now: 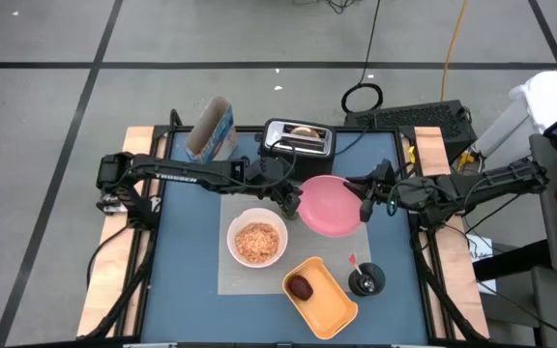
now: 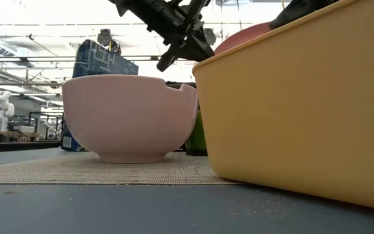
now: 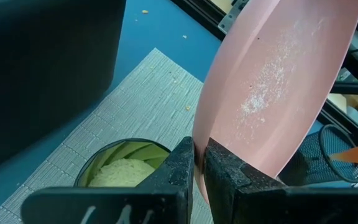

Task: Arrange a breakfast setting
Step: Put the pink plate on the gray table mat to the bottom right of the green cup

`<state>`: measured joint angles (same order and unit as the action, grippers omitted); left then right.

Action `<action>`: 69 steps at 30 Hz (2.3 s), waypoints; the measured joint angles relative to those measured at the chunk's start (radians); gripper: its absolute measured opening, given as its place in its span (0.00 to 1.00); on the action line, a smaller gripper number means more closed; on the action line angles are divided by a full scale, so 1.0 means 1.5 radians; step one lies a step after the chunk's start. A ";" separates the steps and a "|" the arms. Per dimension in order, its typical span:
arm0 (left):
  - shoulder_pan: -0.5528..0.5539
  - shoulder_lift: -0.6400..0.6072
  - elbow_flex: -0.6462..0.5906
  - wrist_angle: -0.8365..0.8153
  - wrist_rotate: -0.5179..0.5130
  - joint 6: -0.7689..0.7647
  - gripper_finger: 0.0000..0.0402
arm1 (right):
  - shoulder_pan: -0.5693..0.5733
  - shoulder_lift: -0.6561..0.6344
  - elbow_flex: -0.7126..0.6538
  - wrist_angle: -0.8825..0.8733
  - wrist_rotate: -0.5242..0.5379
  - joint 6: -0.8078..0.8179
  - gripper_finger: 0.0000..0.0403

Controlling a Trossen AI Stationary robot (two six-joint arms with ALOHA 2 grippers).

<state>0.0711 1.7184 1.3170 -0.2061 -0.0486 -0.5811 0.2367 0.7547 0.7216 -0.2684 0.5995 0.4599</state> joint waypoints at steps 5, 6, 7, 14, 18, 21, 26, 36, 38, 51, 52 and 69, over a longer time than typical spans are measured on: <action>0.000 0.000 0.000 0.000 0.000 0.009 0.08 | 0.000 0.000 0.000 0.001 0.000 0.000 0.12; 0.000 0.000 0.000 0.000 0.000 0.013 0.08 | 0.000 0.000 0.000 0.001 0.000 0.000 0.12; 0.000 0.000 0.000 0.000 0.000 0.014 0.08 | 0.000 0.000 0.000 0.001 0.001 0.000 0.12; 0.000 0.000 0.000 -0.001 0.000 0.017 0.08 | 0.000 0.000 0.000 0.001 0.001 0.000 0.12; 0.000 0.000 0.000 0.000 0.006 0.029 0.08 | 0.000 0.000 0.000 0.001 0.001 0.000 0.12; 0.000 0.000 0.001 0.006 0.018 0.038 0.14 | 0.001 0.000 0.000 0.004 -0.003 0.000 0.12; 0.000 0.000 0.001 0.004 0.017 0.043 0.29 | 0.001 0.000 0.000 0.004 -0.006 -0.001 0.12; -0.001 0.000 0.002 0.004 0.016 0.056 0.38 | 0.001 -0.039 0.000 -0.041 -0.004 -0.002 0.12; -0.003 0.000 0.002 0.004 0.016 0.056 0.38 | 0.001 -0.056 0.000 -0.051 -0.002 -0.003 0.12; -0.005 0.001 0.001 -0.002 0.014 0.056 0.38 | 0.001 -0.124 0.000 -0.216 -0.006 0.064 0.03; -0.005 0.001 0.001 -0.002 0.014 0.056 0.38 | 0.001 -0.124 0.000 -0.228 -0.006 0.071 0.02; -0.005 0.001 0.001 0.000 0.015 0.053 0.38 | -0.001 -0.099 0.000 -0.264 0.090 0.104 0.03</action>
<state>0.0639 1.7199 1.3186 -0.2066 -0.0263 -0.5022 0.2358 0.6065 0.7219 -0.6641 0.7344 0.6157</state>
